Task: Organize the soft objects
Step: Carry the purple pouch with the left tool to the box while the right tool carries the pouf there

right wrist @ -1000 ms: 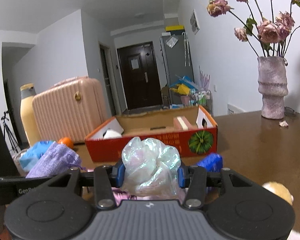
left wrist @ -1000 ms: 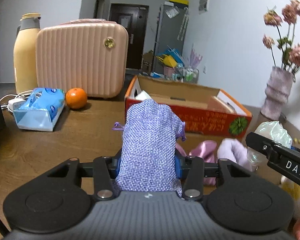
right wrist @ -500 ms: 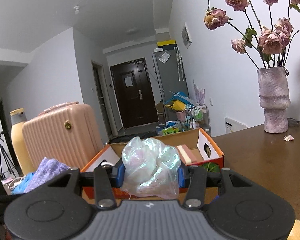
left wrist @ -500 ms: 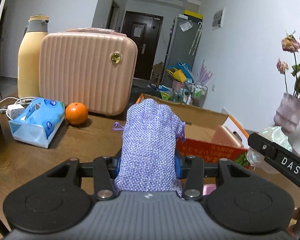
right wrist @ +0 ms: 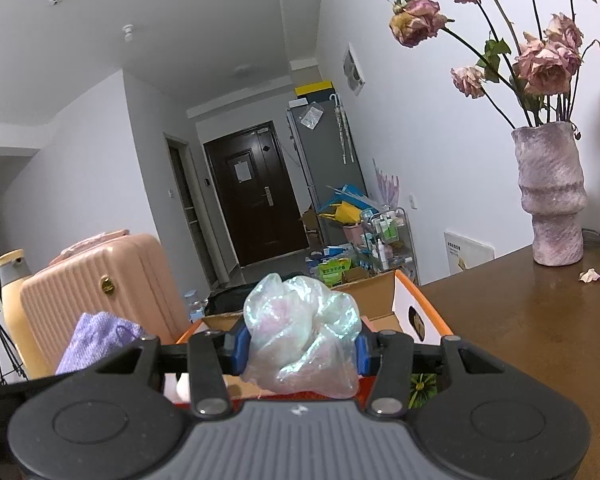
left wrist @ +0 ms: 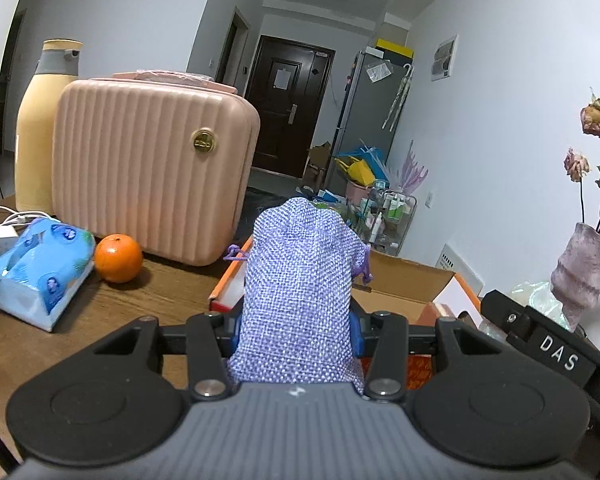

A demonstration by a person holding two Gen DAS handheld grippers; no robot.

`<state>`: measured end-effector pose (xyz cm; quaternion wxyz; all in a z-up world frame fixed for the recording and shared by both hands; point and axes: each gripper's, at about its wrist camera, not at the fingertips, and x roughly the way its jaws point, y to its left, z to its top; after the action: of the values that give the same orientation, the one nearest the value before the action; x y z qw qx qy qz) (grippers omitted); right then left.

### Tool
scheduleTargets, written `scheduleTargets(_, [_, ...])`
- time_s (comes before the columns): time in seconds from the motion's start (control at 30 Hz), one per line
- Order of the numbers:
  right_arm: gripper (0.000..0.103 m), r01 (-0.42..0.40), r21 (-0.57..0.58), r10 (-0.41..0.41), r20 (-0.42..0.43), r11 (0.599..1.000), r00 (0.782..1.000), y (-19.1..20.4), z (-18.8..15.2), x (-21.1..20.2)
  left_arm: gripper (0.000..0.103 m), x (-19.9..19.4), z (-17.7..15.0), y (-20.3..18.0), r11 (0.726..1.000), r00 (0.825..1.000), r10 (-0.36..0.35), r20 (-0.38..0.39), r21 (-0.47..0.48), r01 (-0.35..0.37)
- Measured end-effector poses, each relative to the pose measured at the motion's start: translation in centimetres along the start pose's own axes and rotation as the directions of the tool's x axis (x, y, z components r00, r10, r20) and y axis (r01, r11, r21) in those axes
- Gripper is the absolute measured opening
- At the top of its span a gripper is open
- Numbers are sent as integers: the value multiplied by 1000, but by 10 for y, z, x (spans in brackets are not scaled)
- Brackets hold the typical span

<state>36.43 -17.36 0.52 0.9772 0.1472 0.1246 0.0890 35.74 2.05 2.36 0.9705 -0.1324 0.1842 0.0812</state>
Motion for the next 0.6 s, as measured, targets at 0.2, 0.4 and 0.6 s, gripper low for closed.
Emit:
scheduleTargets(0.2, [47,5,8,-5,-6,1000,1000,-7,13,21,46,19,9,-8,1000,1000,2,15,-9,-2])
scheduleTargets(0.4, [47,-21,13,22,-37,1000,999,-13,24,44,46,39,19,-15,1000,1000,4,20,-7,-4])
scheduleTargets(0.6, [47,-23,-20,22,-66,1000,998,-12,35,67,46,57,28,-21,1000,1000,2,26,2,-3])
